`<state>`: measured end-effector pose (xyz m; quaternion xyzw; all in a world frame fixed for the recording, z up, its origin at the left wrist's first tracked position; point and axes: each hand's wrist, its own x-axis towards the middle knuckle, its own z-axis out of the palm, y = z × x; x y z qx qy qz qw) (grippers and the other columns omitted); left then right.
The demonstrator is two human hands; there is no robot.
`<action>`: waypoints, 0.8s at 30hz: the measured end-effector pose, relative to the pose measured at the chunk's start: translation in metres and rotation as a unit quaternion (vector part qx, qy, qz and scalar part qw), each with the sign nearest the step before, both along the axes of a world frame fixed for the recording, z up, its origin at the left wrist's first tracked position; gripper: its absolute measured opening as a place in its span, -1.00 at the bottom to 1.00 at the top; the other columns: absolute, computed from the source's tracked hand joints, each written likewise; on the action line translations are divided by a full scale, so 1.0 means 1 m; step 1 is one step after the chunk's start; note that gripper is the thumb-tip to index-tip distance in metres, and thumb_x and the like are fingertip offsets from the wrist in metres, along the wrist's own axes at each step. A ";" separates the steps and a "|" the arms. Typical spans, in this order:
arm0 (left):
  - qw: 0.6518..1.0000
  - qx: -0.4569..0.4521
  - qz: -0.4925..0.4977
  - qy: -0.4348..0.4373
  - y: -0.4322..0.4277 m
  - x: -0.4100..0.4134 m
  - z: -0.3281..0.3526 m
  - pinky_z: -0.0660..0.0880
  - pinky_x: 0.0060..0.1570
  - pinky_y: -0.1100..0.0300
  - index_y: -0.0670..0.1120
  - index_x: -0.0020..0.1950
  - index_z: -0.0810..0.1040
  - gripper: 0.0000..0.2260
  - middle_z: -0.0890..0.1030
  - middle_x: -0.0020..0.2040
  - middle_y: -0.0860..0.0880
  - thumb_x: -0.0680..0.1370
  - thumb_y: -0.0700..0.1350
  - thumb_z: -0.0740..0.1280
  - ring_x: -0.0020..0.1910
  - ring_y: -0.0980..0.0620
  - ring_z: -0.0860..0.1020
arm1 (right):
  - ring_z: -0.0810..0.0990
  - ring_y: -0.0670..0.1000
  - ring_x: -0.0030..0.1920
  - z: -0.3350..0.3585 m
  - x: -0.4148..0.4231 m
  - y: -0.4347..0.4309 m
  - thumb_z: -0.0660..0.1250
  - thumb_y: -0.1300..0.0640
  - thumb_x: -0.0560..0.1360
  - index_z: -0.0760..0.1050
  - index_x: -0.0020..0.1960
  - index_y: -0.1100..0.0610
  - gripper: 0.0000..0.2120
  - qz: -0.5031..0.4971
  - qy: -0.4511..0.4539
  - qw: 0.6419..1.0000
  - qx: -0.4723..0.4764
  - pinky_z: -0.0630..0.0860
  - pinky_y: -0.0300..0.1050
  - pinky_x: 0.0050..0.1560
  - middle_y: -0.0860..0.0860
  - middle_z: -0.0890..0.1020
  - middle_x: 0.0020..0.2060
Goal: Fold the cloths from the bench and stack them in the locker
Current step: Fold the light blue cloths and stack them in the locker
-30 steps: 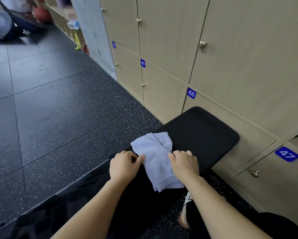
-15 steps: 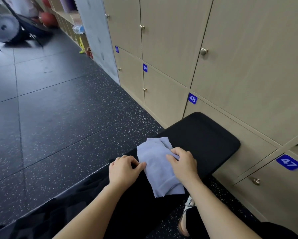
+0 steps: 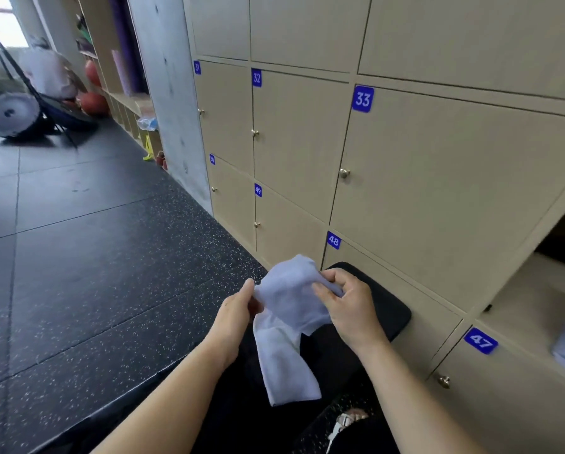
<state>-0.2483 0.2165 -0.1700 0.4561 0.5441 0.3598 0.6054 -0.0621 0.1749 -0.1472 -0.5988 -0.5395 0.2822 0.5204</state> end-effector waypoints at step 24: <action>0.975 0.102 -0.093 -0.175 -0.029 0.024 0.100 0.51 0.14 -0.01 -0.31 0.14 0.59 -0.78 0.64 0.11 -0.30 0.55 -0.25 0.29 0.04 -0.14 0.61 | 0.60 -0.02 -0.27 0.084 0.022 -0.047 0.31 0.30 0.52 0.60 -0.05 0.20 -0.90 0.036 0.356 0.931 -0.076 0.51 -0.27 -0.30 0.04 0.67 -0.27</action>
